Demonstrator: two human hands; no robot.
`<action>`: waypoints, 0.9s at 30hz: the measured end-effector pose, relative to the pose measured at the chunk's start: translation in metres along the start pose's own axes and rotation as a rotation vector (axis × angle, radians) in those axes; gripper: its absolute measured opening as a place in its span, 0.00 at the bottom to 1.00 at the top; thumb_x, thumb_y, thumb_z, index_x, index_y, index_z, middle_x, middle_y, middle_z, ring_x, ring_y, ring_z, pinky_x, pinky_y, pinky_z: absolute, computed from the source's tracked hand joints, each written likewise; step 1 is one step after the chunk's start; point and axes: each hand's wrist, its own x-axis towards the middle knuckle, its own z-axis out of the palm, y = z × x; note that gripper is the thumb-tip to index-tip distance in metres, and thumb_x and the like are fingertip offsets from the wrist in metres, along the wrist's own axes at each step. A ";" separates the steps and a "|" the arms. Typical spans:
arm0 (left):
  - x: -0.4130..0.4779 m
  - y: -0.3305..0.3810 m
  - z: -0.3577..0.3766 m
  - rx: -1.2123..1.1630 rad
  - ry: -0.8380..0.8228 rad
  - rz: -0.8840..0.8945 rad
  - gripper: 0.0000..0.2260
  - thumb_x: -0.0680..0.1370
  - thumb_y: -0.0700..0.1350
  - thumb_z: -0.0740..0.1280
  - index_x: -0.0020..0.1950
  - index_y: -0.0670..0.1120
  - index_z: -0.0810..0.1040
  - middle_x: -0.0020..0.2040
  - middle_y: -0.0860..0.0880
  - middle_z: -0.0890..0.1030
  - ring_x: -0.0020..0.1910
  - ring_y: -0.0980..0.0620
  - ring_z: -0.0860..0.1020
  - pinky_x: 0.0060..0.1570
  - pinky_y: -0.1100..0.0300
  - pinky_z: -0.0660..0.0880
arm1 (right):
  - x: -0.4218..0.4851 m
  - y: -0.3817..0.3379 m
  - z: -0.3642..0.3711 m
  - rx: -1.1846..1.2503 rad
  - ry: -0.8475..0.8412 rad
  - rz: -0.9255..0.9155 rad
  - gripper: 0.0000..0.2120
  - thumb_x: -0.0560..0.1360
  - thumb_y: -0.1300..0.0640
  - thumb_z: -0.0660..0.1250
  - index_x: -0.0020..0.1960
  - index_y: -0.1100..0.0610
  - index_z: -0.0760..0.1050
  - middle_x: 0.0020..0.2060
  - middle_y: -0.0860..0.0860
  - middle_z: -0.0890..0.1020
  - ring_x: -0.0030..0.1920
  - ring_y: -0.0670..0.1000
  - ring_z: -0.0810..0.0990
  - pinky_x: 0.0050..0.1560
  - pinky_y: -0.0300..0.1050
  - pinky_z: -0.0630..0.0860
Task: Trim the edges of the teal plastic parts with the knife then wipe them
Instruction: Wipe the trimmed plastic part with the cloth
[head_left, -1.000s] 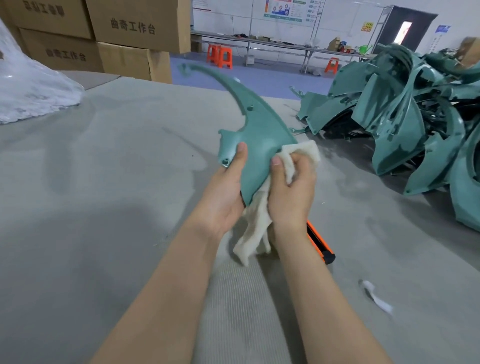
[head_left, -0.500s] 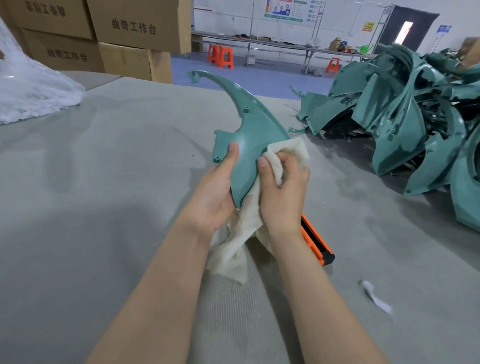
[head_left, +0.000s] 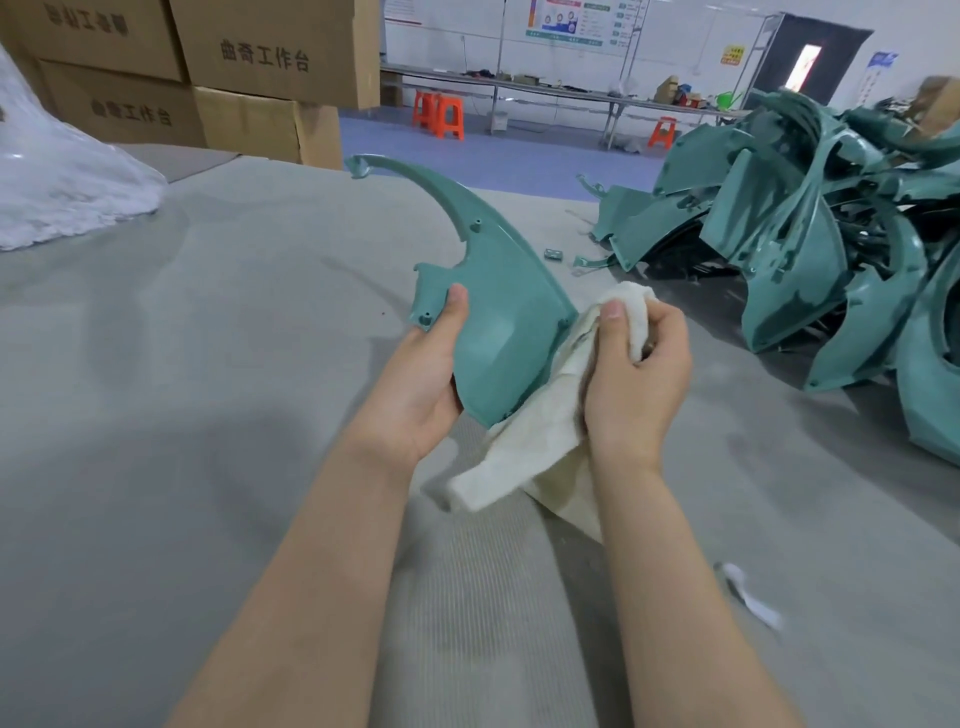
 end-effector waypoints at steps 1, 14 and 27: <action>0.000 0.000 0.001 -0.017 0.003 -0.012 0.17 0.82 0.53 0.55 0.64 0.46 0.75 0.55 0.50 0.83 0.54 0.53 0.82 0.45 0.61 0.80 | -0.004 -0.003 0.003 -0.005 -0.055 -0.005 0.06 0.78 0.55 0.65 0.46 0.44 0.71 0.40 0.39 0.77 0.39 0.35 0.75 0.44 0.36 0.74; 0.001 -0.005 0.000 -0.111 -0.002 -0.070 0.16 0.82 0.51 0.56 0.59 0.42 0.78 0.54 0.45 0.84 0.52 0.50 0.83 0.49 0.59 0.80 | -0.021 0.001 0.021 -0.309 -0.339 -0.219 0.05 0.78 0.61 0.65 0.51 0.63 0.74 0.47 0.58 0.76 0.44 0.51 0.71 0.42 0.39 0.61; -0.007 0.006 0.004 -0.084 -0.019 -0.045 0.20 0.82 0.52 0.55 0.70 0.44 0.71 0.63 0.46 0.79 0.60 0.49 0.79 0.54 0.54 0.78 | 0.026 -0.001 -0.022 0.253 0.163 0.348 0.04 0.79 0.55 0.65 0.50 0.53 0.70 0.42 0.45 0.76 0.39 0.40 0.75 0.36 0.28 0.72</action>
